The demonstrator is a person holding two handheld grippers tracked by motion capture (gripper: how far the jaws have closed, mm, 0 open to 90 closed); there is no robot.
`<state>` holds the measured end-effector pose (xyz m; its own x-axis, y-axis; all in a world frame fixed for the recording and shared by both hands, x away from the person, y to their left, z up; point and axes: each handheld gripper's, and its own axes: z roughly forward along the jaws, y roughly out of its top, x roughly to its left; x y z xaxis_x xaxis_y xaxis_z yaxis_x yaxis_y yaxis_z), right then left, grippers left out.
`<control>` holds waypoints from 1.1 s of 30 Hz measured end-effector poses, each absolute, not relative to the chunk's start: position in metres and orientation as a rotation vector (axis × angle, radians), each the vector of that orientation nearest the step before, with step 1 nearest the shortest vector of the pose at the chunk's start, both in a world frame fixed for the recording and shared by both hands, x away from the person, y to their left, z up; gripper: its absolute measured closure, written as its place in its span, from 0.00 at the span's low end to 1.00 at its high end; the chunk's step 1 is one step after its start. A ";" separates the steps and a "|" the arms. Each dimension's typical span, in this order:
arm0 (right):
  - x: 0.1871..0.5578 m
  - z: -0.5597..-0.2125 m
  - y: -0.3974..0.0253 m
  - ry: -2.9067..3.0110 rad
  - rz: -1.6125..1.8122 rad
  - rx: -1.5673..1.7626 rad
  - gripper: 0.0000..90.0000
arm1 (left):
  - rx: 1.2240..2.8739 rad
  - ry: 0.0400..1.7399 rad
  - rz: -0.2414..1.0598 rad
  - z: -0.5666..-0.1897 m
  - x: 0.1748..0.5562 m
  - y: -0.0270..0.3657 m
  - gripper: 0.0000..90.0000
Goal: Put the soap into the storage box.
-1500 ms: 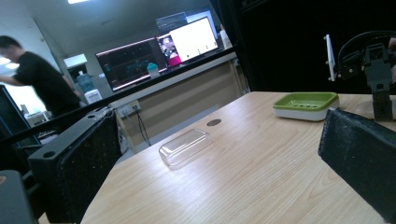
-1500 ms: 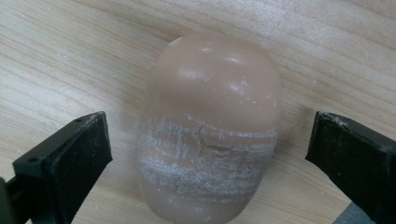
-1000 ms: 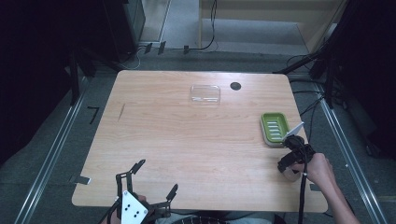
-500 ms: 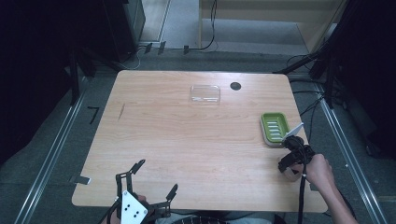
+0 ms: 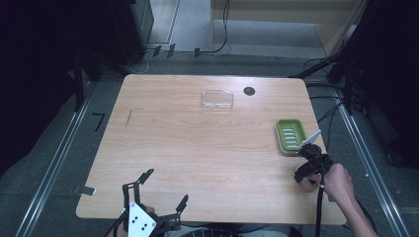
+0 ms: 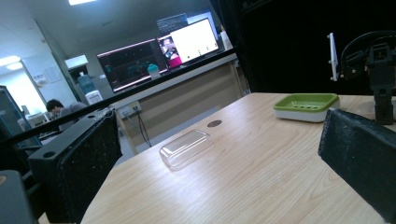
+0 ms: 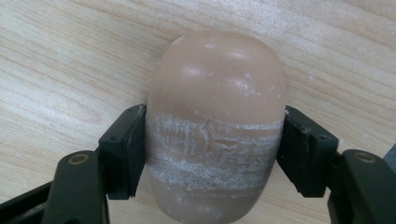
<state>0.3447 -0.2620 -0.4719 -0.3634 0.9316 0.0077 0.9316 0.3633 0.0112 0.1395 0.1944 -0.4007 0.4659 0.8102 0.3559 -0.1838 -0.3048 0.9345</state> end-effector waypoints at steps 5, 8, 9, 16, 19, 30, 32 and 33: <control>0.345 -0.472 -0.262 -2.599 -0.023 -1.762 0.36 | 1.578 0.560 1.094 -0.401 0.139 0.195 0.00; 0.345 -0.471 -0.263 -2.596 -0.027 -1.757 0.36 | 1.578 0.559 1.095 -0.401 0.139 0.195 0.00; 0.345 -0.471 -0.263 -2.598 -0.026 -1.755 0.36 | 1.578 0.559 1.094 -0.401 0.139 0.195 0.00; 0.344 -0.466 -0.264 -2.602 -0.021 -1.756 0.37 | 1.576 0.561 1.095 -0.401 0.139 0.195 0.00; 0.344 -0.464 -0.265 -2.609 -0.024 -1.747 0.37 | 1.577 0.560 1.096 -0.401 0.139 0.195 0.00; 0.341 -0.457 -0.264 -2.634 -0.011 -1.728 0.37 | 1.575 0.560 1.096 -0.401 0.139 0.195 0.00; 0.341 -0.456 -0.264 -2.644 -0.017 -1.722 0.37 | 1.574 0.559 1.096 -0.401 0.139 0.195 0.00; 0.341 -0.456 -0.263 -2.649 -0.017 -1.716 0.37 | 1.574 0.559 1.096 -0.401 0.139 0.195 0.00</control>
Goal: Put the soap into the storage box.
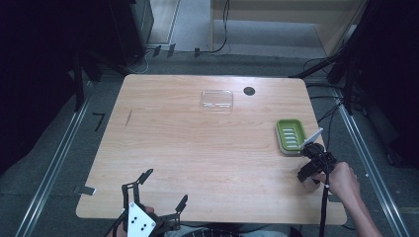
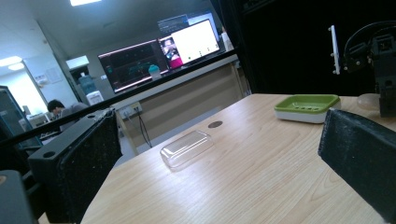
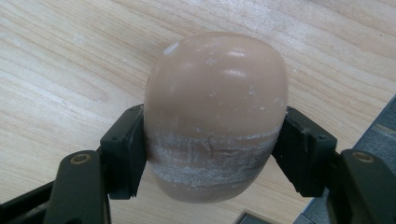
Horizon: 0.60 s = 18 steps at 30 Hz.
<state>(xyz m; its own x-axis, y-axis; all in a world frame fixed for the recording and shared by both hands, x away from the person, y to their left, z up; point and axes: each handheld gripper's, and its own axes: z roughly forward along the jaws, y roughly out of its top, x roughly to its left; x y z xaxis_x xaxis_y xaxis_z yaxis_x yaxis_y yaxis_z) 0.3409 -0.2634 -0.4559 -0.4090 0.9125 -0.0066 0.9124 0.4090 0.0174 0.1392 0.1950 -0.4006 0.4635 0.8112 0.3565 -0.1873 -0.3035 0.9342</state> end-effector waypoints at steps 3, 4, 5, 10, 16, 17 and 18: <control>0.341 -0.453 -0.262 2.628 0.023 1.693 0.37 | 1.574 0.561 1.097 -0.401 0.139 0.195 0.00; 0.340 -0.452 -0.262 2.623 0.024 1.695 0.37 | 1.574 0.561 1.097 -0.401 0.139 0.195 0.00; 0.340 -0.451 -0.262 2.623 0.025 1.687 0.37 | 1.575 0.561 1.097 -0.401 0.139 0.195 0.00; 0.340 -0.448 -0.262 2.623 0.022 1.681 0.37 | 1.575 0.561 1.096 -0.401 0.139 0.195 0.00; 0.340 -0.443 -0.262 2.616 0.029 1.667 0.37 | 1.573 0.559 1.095 -0.401 0.140 0.195 0.00; 0.340 -0.442 -0.262 2.616 0.029 1.665 0.37 | 1.573 0.559 1.095 -0.401 0.140 0.195 0.00; 0.340 -0.441 -0.261 2.618 0.023 1.669 0.37 | 1.572 0.560 1.095 -0.401 0.140 0.195 0.00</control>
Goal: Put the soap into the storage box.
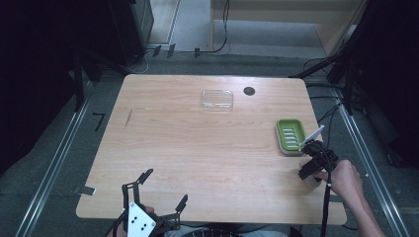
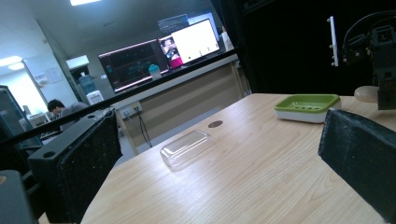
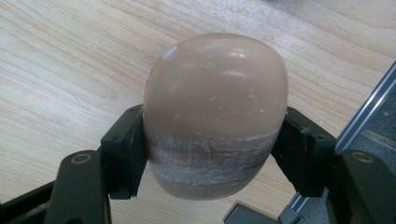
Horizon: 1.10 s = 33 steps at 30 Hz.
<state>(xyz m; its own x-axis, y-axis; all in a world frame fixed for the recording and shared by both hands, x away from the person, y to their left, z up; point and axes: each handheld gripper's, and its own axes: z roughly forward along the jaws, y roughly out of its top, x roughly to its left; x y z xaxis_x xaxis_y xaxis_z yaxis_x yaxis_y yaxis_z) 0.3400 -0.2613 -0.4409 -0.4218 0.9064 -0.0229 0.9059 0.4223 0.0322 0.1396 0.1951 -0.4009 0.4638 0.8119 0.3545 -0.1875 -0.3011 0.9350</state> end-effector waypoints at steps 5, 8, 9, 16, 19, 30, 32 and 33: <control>0.340 -0.436 -0.261 2.612 0.041 1.664 0.37 | 1.572 0.561 1.094 -0.401 0.140 0.195 0.00; 0.340 -0.434 -0.262 2.615 0.043 1.654 0.37 | 1.572 0.562 1.094 -0.401 0.140 0.195 0.00; 0.340 -0.433 -0.262 2.613 0.038 1.662 0.37 | 1.572 0.561 1.094 -0.401 0.140 0.195 0.00; 0.340 -0.427 -0.262 2.612 0.048 1.656 0.37 | 1.575 0.563 1.096 -0.401 0.140 0.195 0.00; 0.341 -0.425 -0.261 2.617 0.045 1.650 0.37 | 1.575 0.562 1.095 -0.401 0.140 0.195 0.00; 0.344 -0.420 -0.258 2.614 0.059 1.638 0.38 | 1.575 0.563 1.097 -0.401 0.140 0.195 0.00; 0.345 -0.418 -0.257 2.617 0.067 1.631 0.38 | 1.574 0.564 1.096 -0.401 0.140 0.195 0.00; 0.346 -0.417 -0.256 2.617 0.067 1.628 0.38 | 1.574 0.564 1.096 -0.401 0.140 0.195 0.00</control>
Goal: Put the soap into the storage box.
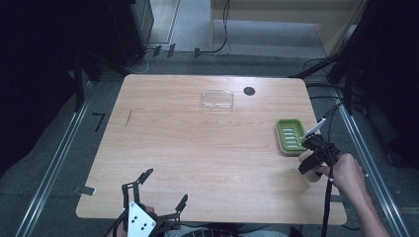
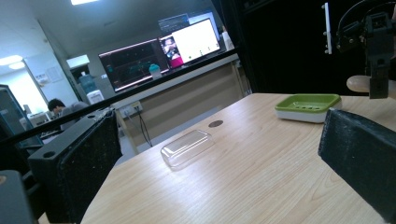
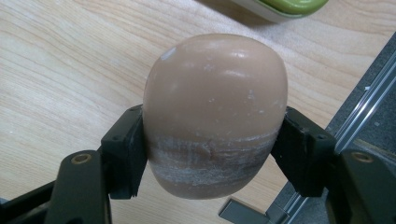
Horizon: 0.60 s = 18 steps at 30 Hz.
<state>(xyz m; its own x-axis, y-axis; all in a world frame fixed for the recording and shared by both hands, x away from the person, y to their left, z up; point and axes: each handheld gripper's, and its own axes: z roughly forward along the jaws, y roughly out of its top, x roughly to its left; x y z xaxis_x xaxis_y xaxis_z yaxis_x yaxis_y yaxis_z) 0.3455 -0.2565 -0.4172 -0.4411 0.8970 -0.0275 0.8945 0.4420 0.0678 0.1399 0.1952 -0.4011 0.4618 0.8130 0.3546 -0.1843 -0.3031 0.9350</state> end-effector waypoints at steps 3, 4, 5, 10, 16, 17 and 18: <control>0.347 -0.415 -0.255 2.615 0.076 1.621 0.38 | 1.574 0.564 1.096 -0.401 0.140 0.195 0.00; 0.348 -0.415 -0.255 2.618 0.074 1.614 0.38 | 1.574 0.564 1.096 -0.401 0.140 0.195 0.00; 0.348 -0.414 -0.254 2.614 0.078 1.623 0.38 | 1.574 0.565 1.096 -0.401 0.140 0.195 0.00; 0.351 -0.410 -0.252 2.611 0.092 1.618 0.38 | 1.574 0.565 1.096 -0.401 0.140 0.195 0.00; 0.355 -0.407 -0.249 2.612 0.107 1.601 0.38 | 1.572 0.565 1.095 -0.401 0.140 0.196 0.00; 0.356 -0.406 -0.249 2.611 0.111 1.604 0.38 | 1.572 0.565 1.095 -0.401 0.140 0.196 0.00; 0.356 -0.405 -0.248 2.608 0.107 1.610 0.38 | 1.573 0.565 1.095 -0.401 0.140 0.195 0.00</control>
<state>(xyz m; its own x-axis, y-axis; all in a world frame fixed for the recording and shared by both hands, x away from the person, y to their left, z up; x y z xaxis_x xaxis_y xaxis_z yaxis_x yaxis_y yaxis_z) 0.3560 -0.2484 -0.4054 -0.4467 0.8943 -0.0269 0.8890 0.4471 0.0985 0.1400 0.1955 -0.4011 0.4619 0.8135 0.3533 -0.1841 -0.3018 0.9354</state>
